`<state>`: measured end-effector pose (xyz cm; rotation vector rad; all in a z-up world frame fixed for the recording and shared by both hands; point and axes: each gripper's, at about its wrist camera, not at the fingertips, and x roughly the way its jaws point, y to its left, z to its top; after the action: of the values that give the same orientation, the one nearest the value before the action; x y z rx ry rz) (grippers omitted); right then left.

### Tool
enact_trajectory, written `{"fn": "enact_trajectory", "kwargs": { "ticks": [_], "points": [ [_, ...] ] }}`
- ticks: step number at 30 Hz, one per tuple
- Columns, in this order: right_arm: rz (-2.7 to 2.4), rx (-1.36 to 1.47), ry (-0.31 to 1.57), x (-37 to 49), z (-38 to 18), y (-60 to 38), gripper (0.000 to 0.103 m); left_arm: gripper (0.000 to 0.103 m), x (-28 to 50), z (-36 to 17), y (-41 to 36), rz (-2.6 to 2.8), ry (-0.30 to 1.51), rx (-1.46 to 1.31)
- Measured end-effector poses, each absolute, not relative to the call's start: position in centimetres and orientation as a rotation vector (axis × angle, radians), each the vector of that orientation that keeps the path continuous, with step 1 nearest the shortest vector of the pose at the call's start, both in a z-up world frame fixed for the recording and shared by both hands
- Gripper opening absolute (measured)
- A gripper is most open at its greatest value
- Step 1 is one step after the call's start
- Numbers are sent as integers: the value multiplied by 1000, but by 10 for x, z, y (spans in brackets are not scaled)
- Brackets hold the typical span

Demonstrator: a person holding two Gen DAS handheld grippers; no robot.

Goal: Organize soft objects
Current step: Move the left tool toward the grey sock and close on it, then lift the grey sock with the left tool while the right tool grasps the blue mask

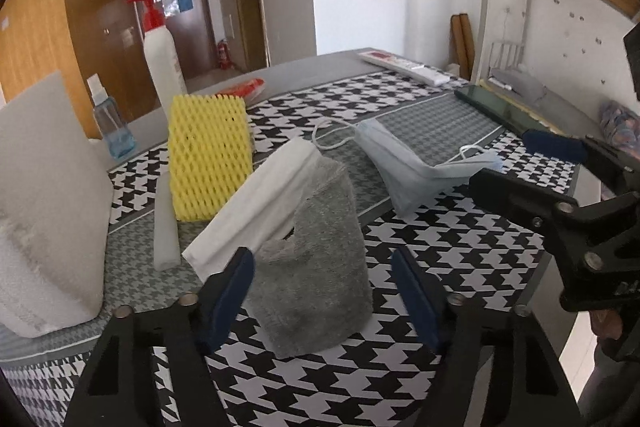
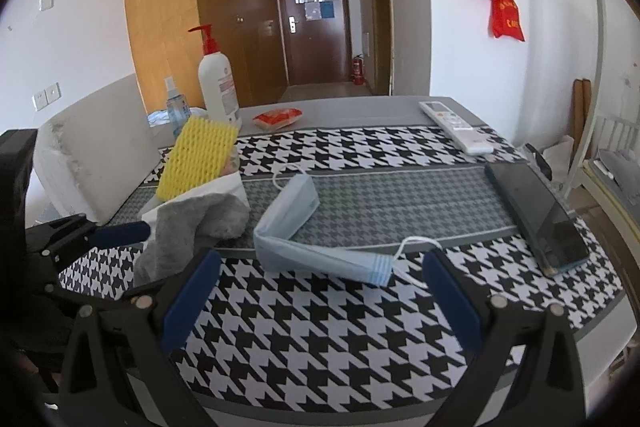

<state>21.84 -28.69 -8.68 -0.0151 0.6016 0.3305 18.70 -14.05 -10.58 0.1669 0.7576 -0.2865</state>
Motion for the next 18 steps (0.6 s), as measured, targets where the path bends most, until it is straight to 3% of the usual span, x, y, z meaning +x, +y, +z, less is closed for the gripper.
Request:
{"fn": "enact_trajectory", "kwargs": {
  "ticks": [6,8,10,12,18],
  "points": [
    [365,-49,595,222,-83,-279,102,60,195,-114,-142,-268,818,181],
    [392,-51,601,224,-83,-275,102,47,199,-117,-143,-253,843,181],
    [397,-60,606,226,-83,-271,102,44,202,-118,-142,-251,855,178],
    [410,-72,603,226,-81,-268,102,35,201,-118,-141,-256,852,175],
    [448,-113,623,232,-83,-256,98,23,203,-118,-136,-264,858,152]
  ]
}}
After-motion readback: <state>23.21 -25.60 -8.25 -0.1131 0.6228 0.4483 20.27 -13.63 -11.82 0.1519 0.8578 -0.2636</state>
